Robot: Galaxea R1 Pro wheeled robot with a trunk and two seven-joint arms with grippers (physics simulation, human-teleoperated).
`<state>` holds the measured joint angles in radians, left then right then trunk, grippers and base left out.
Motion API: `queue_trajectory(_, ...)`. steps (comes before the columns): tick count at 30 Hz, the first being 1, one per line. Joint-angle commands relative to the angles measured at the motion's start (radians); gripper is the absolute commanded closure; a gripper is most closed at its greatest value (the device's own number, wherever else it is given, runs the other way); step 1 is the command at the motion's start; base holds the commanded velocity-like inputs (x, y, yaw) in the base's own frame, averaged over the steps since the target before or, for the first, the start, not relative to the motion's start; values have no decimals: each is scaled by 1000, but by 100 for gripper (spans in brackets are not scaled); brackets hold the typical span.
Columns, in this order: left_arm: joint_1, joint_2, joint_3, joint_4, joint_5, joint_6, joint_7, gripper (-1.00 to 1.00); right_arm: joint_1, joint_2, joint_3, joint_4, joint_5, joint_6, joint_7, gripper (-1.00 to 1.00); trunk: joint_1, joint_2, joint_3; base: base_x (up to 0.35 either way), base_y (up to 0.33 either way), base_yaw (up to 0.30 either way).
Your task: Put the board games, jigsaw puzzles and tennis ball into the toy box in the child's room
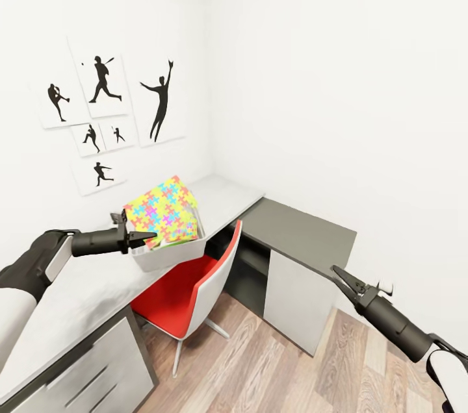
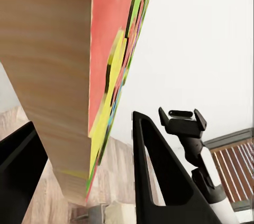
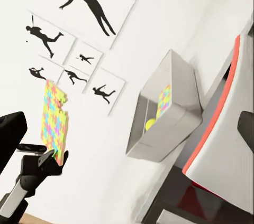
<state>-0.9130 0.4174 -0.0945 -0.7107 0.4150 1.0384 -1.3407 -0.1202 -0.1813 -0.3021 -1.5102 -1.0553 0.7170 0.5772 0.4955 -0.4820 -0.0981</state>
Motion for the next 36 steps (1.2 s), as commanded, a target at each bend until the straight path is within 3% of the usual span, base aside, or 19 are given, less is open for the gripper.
queue_trajectory(1, -1, 1, -4, 0, 2, 8, -10, 100, -1, 2, -1, 0, 10, 5, 2, -100, 1, -2, -2, 0, 0, 0)
queue_trajectory(12, 5, 22, -4, 2, -1, 3, -43, 100, -1, 6, -1, 1, 35, 4, 14, -100, 1, -2, -2, 106, 27, 0)
queue_trajectory(25, 5, 23, -3, 2, -1, 3, -43, 100, -1, 6, -1, 1, 35, 4, 15, -100, 1, -2, -2, 281, 98, -120)
queue_trajectory(36, 6, 23, -3, 12, 2, 3, -42, 100, -1, 7, 0, 0, 35, 4, 13, -100, 1, -2, -2, 29, 2, -4)
